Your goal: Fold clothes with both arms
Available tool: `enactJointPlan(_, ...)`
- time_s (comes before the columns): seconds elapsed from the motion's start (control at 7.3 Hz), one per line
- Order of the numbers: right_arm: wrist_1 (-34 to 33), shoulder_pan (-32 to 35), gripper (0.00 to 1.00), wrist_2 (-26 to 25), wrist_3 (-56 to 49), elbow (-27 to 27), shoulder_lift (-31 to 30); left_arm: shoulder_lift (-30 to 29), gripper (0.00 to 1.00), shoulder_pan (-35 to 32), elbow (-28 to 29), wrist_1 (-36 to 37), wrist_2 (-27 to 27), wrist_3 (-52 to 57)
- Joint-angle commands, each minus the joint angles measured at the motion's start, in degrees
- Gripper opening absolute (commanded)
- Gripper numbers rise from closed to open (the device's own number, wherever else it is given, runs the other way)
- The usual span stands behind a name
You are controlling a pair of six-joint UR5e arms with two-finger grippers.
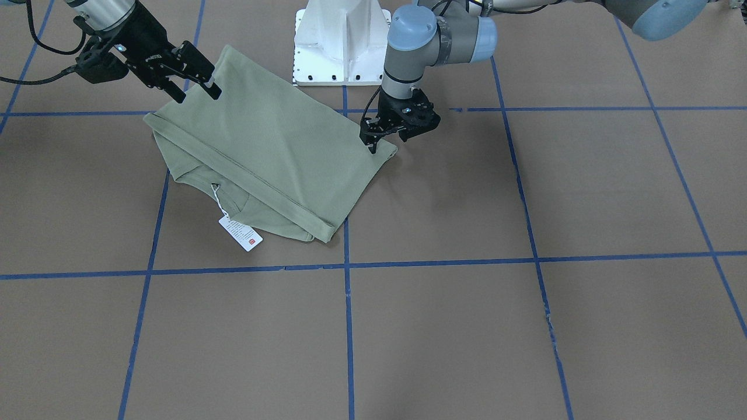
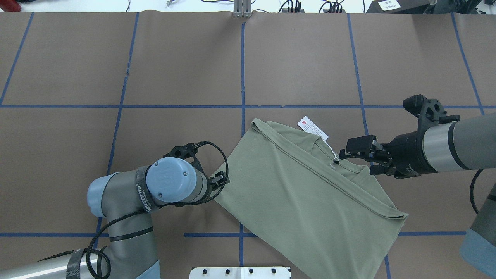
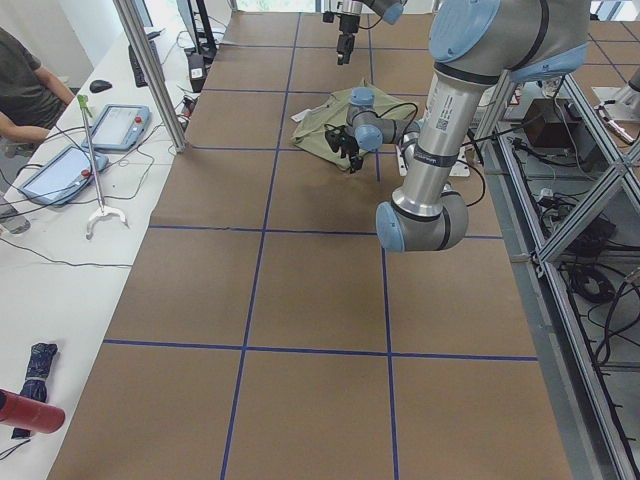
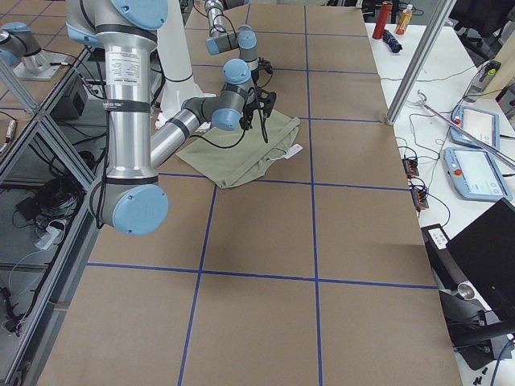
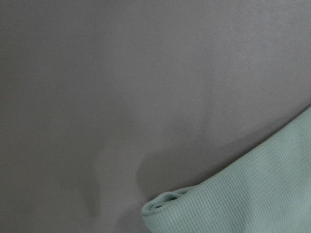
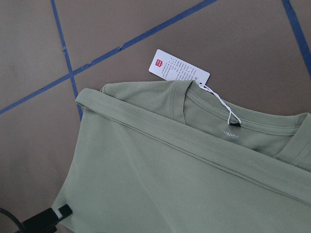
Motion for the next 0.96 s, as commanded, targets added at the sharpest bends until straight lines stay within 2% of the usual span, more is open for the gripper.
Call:
enactJointPlan(0.0,0.0,0.1,1.00,0.0,0.0,-0.2,0.2,-0.2,0.41,0.1,0.0,-0.2,-0.1,0.1)
enactJointPlan(0.14,0.0,0.2,1.00,0.0,0.0,-0.3,0.2,-0.2,0.18,0.1,0.0,-0.5,-0.2,0.2)
enactJointPlan(0.27,0.0,0.8,1.00,0.0,-0.1,-0.3,0.1,-0.2,0.00,0.1,0.0,-0.9,-0.2,0.6)
enactJointPlan(0.55,0.0,1.2,1.00,0.0,-0.1,-0.7,0.2,-0.3,0.00,-0.6,-0.8,-0.7,-0.1,0.8)
enactJointPlan(0.82,0.0,1.3,1.00,-0.7,0.0,-0.8,0.2,-1.5,0.00,-5.5,-0.2,-0.9,-0.1,2.9)
